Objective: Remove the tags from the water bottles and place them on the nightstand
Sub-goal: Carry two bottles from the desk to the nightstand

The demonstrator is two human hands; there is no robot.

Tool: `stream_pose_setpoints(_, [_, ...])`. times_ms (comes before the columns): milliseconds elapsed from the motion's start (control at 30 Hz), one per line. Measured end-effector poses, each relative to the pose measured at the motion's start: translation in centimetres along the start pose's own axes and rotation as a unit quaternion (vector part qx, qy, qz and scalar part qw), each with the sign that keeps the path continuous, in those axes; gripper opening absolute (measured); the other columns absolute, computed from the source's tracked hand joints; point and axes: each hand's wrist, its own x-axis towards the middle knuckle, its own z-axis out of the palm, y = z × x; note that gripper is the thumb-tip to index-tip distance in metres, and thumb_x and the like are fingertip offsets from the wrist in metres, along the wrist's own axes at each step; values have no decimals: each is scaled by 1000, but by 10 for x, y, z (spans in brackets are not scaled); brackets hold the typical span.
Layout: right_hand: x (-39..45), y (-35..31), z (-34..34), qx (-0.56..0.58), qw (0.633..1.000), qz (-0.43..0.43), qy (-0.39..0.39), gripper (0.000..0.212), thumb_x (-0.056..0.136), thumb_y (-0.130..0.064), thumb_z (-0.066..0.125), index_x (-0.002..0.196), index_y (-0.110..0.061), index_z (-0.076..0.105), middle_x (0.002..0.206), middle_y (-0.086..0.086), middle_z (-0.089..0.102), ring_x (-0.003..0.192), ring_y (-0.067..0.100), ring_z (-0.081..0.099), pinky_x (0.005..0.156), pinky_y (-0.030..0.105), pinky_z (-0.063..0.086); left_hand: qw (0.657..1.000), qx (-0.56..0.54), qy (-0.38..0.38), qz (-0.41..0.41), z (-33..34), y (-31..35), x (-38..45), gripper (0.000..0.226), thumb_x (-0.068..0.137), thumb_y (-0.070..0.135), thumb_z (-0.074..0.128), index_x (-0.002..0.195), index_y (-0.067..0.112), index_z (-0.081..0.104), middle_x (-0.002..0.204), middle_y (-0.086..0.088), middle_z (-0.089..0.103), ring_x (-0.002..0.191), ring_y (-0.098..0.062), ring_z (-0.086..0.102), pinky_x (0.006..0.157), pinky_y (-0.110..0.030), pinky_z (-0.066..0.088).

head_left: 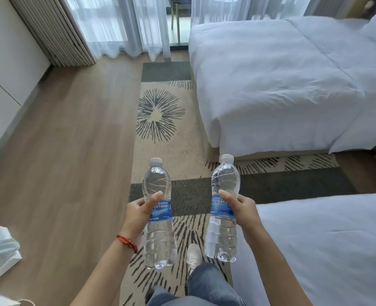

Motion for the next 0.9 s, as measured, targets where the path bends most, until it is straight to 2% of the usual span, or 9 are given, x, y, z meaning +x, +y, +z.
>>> stream_pose_setpoints(167, [77, -55, -24, 3, 1000, -4, 14, 30, 73, -33, 71, 82, -5, 68, 71, 7, 70, 61, 15, 68, 54, 22, 55, 1000, 6, -15, 3, 50, 57, 67, 49, 54, 44, 71, 81, 3, 67, 69, -10, 70, 59, -20, 66, 53, -26, 53])
stream_pose_setpoints(267, [111, -75, -38, 17, 999, -10, 34, 25, 73, -35, 71, 79, -11, 67, 64, 0, 71, 59, 11, 69, 49, 18, 52, 999, 16, -39, -1, 80, 81, 102, 56, 51, 47, 70, 85, 3, 65, 72, -11, 70, 59, -20, 67, 54, -27, 52])
stream_pose_setpoints(367, [140, -91, -52, 36, 997, -18, 62, 21, 73, -35, 70, 75, -14, 67, 60, -3, 71, 60, 10, 70, 48, 15, 50, 996, 51, -69, 9, 113, 101, 141, 60, 52, 50, 68, 88, 2, 65, 75, -11, 70, 59, -15, 67, 50, -20, 50])
stream_pose_setpoints(500, [177, -111, -73, 55, 991, -26, 115, 17, 77, -30, 69, 73, -15, 65, 59, -5, 69, 58, 7, 69, 48, 13, 50, 985, 110, -133, 14, 164, 126, 196, 70, 45, 60, 68, 86, 4, 65, 73, -10, 70, 61, -18, 66, 54, -23, 49])
stream_pose_setpoints(667, [222, -136, -106, 99, 974, -24, 202, 15, 80, -29, 66, 73, -16, 65, 65, -3, 67, 58, 9, 68, 52, 16, 53, 960, 161, -229, 26, 248, 164, 262, 49, 53, 51, 66, 73, 6, 68, 52, 2, 69, 47, -7, 63, 44, -14, 46])
stream_pose_setpoints(800, [249, -154, -131, 127, 948, -4, 294, 17, 81, -34, 63, 71, -20, 62, 69, -1, 65, 66, 15, 66, 60, 22, 54, 924, 229, -304, 40, 316, 194, 307, 61, 53, 54, 65, 75, -2, 66, 58, -4, 67, 52, -15, 60, 54, -21, 48])
stream_pose_setpoints(900, [265, -159, -148, 148, 924, 10, 353, 16, 83, -38, 60, 77, -23, 60, 78, 1, 65, 79, 18, 66, 72, 30, 54, 892, 268, -361, 37, 364, 209, 332, 47, 61, 49, 65, 71, 4, 66, 59, -6, 68, 54, -17, 62, 59, -26, 49])
